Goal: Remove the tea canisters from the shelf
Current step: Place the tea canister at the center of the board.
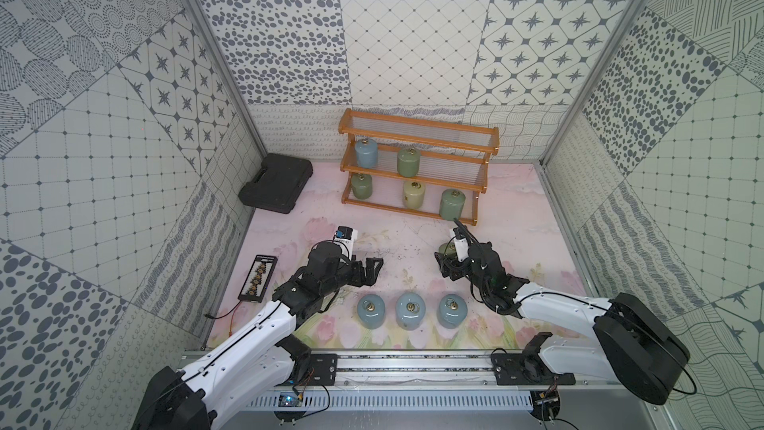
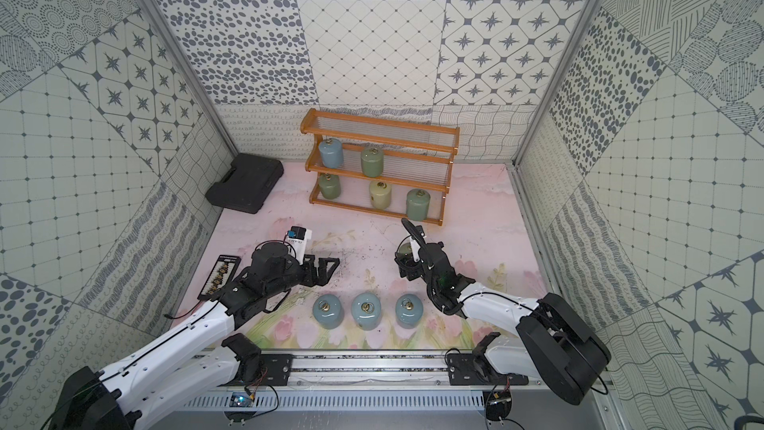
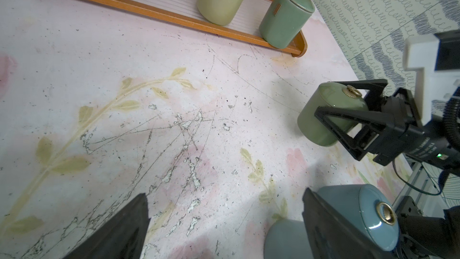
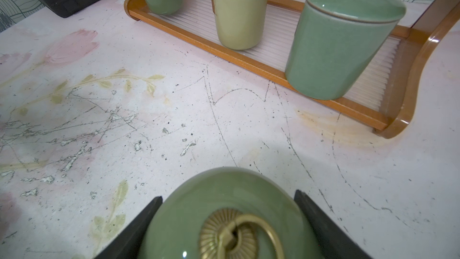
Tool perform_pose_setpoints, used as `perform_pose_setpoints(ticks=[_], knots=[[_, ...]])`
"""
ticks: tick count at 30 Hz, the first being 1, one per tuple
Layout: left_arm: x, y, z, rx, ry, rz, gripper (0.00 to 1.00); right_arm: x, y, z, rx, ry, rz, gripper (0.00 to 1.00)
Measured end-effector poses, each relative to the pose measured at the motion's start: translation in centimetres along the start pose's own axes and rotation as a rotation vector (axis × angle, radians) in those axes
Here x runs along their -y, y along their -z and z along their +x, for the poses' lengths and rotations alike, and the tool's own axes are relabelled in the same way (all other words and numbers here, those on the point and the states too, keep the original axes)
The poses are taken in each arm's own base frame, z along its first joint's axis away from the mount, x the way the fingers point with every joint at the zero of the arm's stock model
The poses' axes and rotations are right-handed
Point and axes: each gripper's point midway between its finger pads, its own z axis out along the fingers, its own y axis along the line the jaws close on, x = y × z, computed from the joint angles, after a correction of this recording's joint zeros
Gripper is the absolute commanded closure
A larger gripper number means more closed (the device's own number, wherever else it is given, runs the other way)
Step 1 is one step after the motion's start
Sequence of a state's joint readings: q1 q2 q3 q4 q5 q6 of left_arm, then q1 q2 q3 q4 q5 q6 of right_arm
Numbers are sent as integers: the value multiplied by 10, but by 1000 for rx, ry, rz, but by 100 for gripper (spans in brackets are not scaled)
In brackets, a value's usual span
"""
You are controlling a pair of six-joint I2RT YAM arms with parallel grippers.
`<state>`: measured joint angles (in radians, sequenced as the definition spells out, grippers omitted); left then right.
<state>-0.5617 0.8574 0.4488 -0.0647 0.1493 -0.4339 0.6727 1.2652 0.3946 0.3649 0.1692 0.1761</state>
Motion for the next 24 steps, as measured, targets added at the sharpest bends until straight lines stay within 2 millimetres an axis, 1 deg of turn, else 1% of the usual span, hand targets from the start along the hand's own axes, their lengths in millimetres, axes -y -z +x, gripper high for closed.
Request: perform_pose_setpoints(ticks=[7,15,24], knots=[[0,0,0,0,0,-1,0,-8,-4,4,13,-2,-49,23],[1,2,-1,5,-5,1,0,-11,-6,21,-9,3,-78,23],[-1,6,1,0,-11,-6,0,-11,-9,20,19,-3,-86,22]])
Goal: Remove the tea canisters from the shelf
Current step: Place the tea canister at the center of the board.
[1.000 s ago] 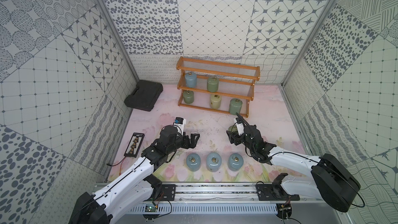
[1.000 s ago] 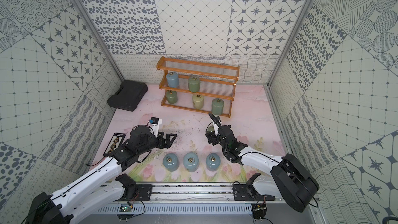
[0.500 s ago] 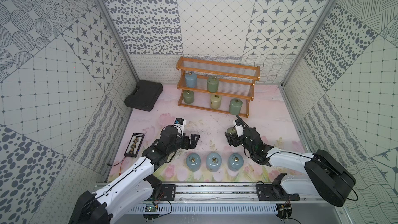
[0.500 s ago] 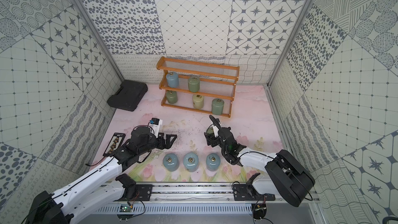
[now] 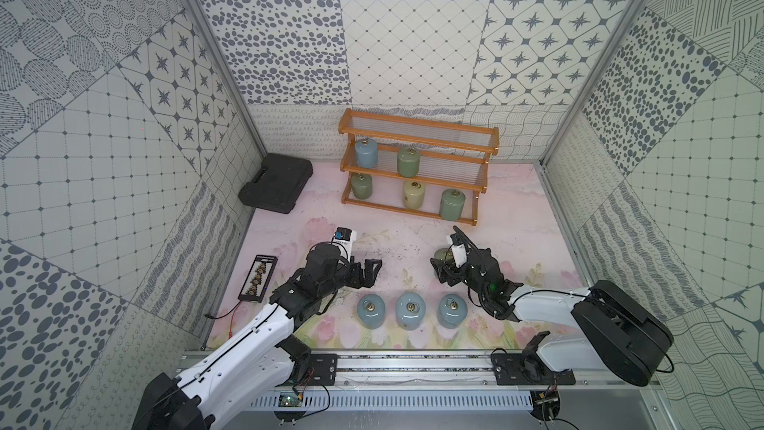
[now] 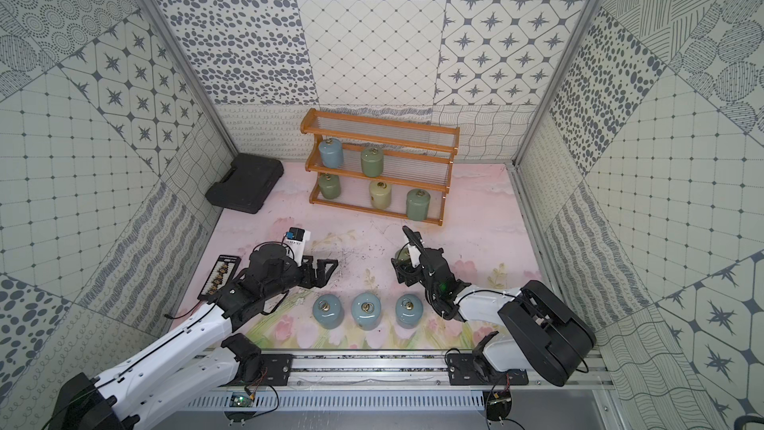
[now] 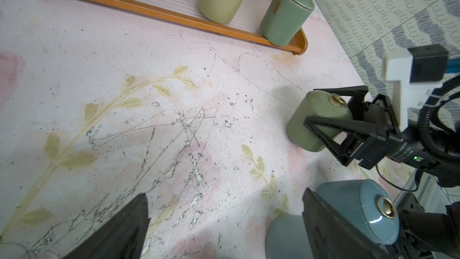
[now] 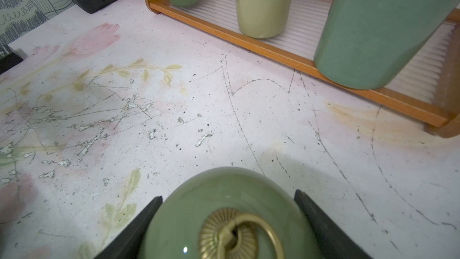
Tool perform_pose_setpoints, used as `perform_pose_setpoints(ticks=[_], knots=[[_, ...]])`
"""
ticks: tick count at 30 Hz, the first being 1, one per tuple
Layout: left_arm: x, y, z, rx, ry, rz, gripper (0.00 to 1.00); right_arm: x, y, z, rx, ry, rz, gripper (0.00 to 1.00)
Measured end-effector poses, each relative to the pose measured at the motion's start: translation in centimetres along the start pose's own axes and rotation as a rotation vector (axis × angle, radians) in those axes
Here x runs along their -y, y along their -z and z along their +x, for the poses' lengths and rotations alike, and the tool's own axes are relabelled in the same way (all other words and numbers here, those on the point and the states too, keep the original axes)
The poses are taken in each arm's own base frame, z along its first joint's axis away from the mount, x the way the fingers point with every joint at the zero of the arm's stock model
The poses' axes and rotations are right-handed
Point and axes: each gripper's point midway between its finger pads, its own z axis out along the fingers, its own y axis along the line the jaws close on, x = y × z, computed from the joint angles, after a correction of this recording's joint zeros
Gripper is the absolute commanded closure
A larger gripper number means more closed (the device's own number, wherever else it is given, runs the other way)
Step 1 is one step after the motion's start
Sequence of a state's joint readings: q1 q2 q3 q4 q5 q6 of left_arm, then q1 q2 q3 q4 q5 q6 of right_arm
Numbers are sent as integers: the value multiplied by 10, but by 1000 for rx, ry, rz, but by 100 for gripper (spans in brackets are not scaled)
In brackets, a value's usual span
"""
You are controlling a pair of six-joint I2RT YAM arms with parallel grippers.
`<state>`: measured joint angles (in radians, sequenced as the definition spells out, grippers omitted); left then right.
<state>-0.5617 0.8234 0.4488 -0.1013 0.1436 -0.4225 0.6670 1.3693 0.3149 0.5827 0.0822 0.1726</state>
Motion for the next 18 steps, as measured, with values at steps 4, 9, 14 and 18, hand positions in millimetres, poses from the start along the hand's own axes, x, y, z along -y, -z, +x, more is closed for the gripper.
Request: perform_pose_setpoints(ticks=[4,9,14,18], knots=[[0,0,0,2,-4,-1,0,0,1,1,8,-1,-1,22],[0,0,-1,3,-6,-1,0,2,2,2,20,-2,2,20],[0,0,-1,3,-6,-1,0,3,4,3,29,-4,5,17],[0,0,-1,3,-6,-1,0,4,6,4,34,-8,7,16]])
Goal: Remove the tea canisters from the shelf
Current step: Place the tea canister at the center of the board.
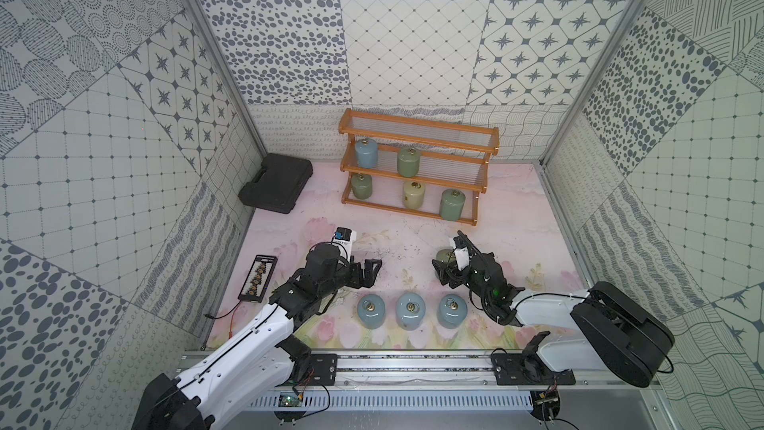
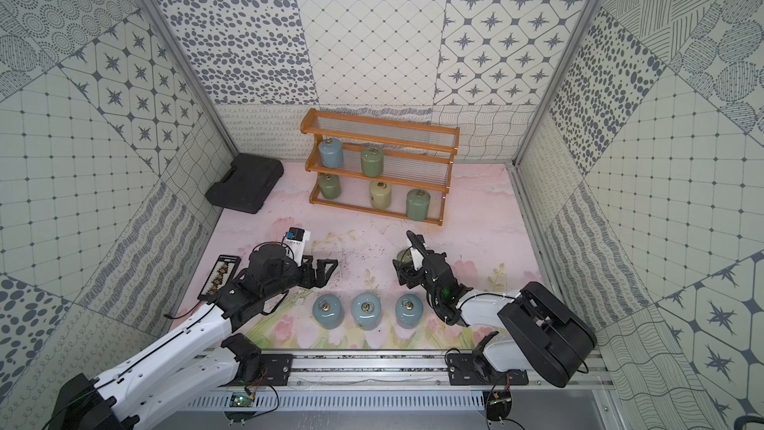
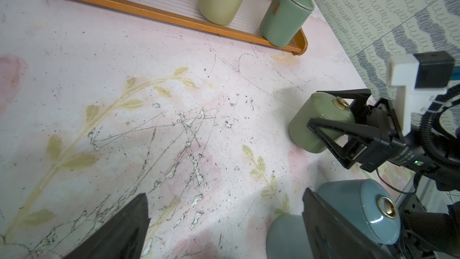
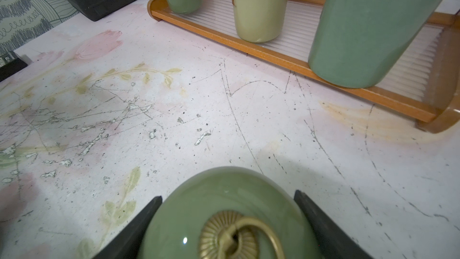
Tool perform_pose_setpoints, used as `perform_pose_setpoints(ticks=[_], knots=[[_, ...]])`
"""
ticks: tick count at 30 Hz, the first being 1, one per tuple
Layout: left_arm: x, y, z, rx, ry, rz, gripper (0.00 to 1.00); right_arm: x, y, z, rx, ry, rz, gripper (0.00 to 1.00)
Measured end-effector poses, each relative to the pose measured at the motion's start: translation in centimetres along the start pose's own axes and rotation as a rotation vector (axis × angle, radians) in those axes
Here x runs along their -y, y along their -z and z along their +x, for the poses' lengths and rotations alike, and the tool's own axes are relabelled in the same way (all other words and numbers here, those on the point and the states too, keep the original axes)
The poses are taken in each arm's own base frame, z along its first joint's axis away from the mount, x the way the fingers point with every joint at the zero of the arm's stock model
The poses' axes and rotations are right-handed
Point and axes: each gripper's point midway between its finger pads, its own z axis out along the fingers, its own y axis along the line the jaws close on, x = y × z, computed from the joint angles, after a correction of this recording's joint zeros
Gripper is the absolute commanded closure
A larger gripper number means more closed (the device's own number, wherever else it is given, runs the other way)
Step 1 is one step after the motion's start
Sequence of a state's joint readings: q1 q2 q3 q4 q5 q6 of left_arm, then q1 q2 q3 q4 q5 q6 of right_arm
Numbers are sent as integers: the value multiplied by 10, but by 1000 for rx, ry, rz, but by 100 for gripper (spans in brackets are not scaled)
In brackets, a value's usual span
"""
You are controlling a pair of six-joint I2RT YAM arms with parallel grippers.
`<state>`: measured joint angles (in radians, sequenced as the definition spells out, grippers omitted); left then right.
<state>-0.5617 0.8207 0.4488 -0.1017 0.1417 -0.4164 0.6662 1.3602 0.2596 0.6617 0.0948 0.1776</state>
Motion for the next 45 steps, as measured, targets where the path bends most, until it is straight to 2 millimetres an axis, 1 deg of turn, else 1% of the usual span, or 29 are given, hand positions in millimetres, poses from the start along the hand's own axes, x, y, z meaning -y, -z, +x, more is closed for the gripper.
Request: perform_pose_setpoints(ticks=[9,19,31,39,45], knots=[[0,1,0,1,0,1,0,2,2,9,-21,-16,8,12],[-1,2,2,-3,1,-2,0,3,2,8,-20,-20,12,11],[-1,3,1,2,0,-4,0,1,9,-6,21,-27,3,10],[-2,3,0,4,0,-11,0,-1,9,-4,12,-29,-10,12],[-3,4,0,5,0,-14,0,-7,9,-4,6,-30,-33,12]])
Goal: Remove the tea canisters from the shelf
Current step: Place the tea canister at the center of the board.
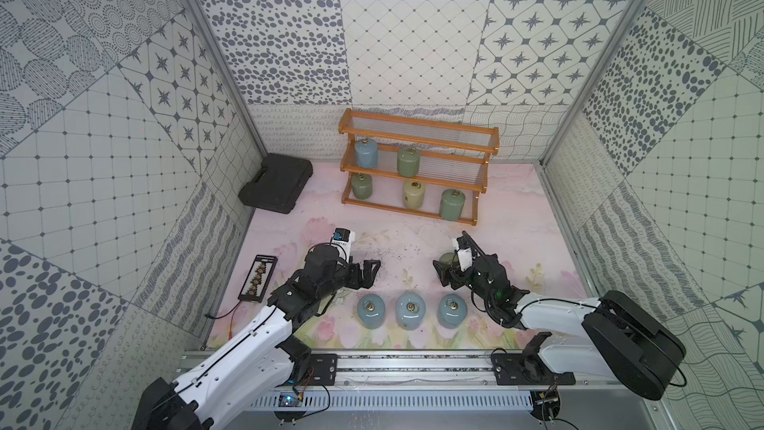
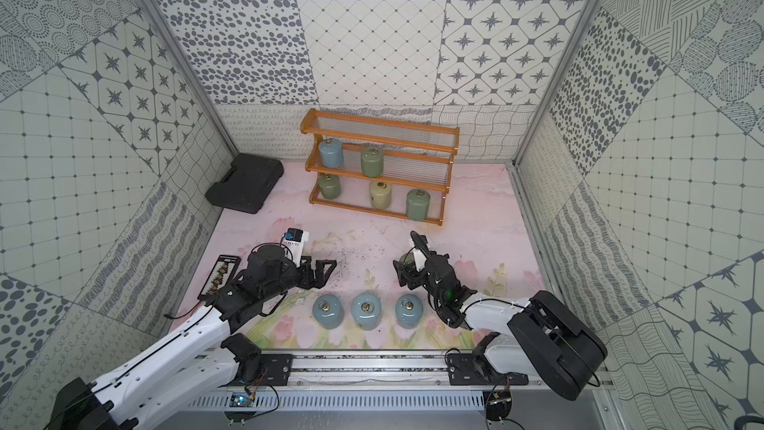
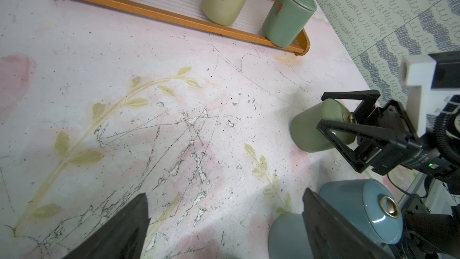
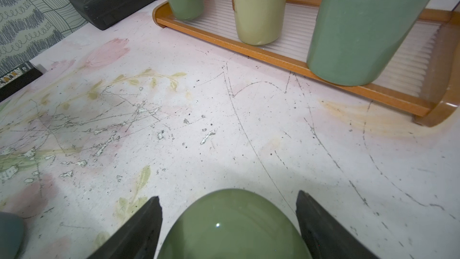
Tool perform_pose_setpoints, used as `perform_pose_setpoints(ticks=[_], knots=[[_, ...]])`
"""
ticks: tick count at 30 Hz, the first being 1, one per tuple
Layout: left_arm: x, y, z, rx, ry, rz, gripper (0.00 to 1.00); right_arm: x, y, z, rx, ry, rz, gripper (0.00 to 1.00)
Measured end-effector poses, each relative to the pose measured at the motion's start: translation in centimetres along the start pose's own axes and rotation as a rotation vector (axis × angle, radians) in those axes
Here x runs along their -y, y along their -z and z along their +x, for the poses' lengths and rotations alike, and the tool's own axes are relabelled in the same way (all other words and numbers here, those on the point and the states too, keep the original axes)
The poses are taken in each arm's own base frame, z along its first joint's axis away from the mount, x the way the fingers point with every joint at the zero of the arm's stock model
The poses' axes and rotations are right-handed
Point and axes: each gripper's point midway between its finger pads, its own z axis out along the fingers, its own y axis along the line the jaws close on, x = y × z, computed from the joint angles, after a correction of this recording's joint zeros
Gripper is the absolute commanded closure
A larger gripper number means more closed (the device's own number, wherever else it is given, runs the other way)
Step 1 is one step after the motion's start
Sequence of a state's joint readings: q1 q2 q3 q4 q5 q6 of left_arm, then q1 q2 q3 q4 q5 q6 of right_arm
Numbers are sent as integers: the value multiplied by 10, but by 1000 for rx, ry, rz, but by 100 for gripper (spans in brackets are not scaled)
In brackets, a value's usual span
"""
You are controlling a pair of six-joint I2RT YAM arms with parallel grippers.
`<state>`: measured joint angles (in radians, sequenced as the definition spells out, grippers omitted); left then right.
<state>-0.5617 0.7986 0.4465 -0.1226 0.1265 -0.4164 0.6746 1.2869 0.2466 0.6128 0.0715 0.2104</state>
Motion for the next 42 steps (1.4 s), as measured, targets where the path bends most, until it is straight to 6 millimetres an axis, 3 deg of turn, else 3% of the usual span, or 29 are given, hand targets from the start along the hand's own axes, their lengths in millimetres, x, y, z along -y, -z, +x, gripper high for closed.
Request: perform_pose_setpoints(ticks=[22,29,37,42], knots=[[-1,1,1,3,-1,-2,0,-10,-3,-1,-8,11,-22,12],[0,1,0,6,-6,-1,0,-7,-4,-1,-19,13,-5,4],[3,-1,-11,8,-33,-9,0,-9,1,-27,22,10,8,1],[6,-8,-27,-6,-61,-26,0,-12,15,-61,92,5,10,1]])
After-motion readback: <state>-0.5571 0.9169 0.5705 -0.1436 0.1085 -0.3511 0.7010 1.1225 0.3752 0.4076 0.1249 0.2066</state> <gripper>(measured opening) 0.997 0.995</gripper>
